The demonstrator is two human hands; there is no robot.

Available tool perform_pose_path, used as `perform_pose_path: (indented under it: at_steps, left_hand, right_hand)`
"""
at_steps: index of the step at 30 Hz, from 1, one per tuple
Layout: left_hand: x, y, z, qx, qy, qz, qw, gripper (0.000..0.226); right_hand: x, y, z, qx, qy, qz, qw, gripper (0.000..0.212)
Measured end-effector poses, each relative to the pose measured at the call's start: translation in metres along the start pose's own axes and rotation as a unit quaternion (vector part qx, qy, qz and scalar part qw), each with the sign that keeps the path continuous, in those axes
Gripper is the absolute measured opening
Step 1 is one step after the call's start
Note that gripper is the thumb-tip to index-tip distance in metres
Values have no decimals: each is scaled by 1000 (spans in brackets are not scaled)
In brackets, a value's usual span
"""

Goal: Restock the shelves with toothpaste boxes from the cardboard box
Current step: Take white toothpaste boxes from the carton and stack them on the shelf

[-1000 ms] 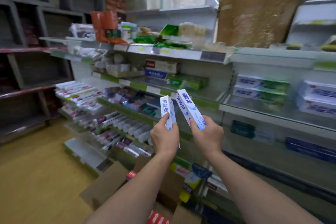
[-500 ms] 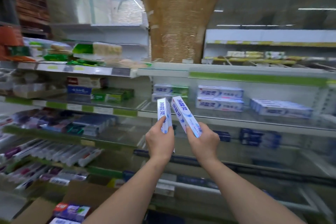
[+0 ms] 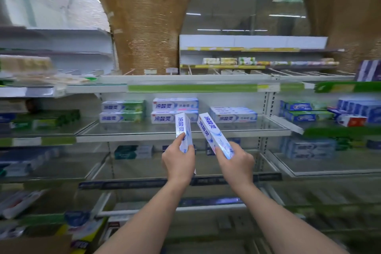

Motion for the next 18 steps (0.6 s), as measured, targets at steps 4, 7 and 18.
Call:
perform_pose_path:
  at_steps: [4,7,18]
  left_hand:
    - [6,36,16,-11,19,-23,1000,46]
    - [0,61,20,-13,20,-41,999,45]
    - [-65,139,9,-26,21,-43,999,43]
  right_hand:
    - [-19,-15,22,20,6,21,1000,17]
    - [-35,-14,37,29,11,26,999,18]
    - [-111,35,90,106,0,-29,994,25]
Point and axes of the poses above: each hand's wrist, its own x-axis away from the middle knuckle, its own y-axis out of the palm, z = x × y, the point moved 10 cm from there along -x, towards the middle knuckle, and after that the axes turned 8 degrees about z, right-handed, at the moved point
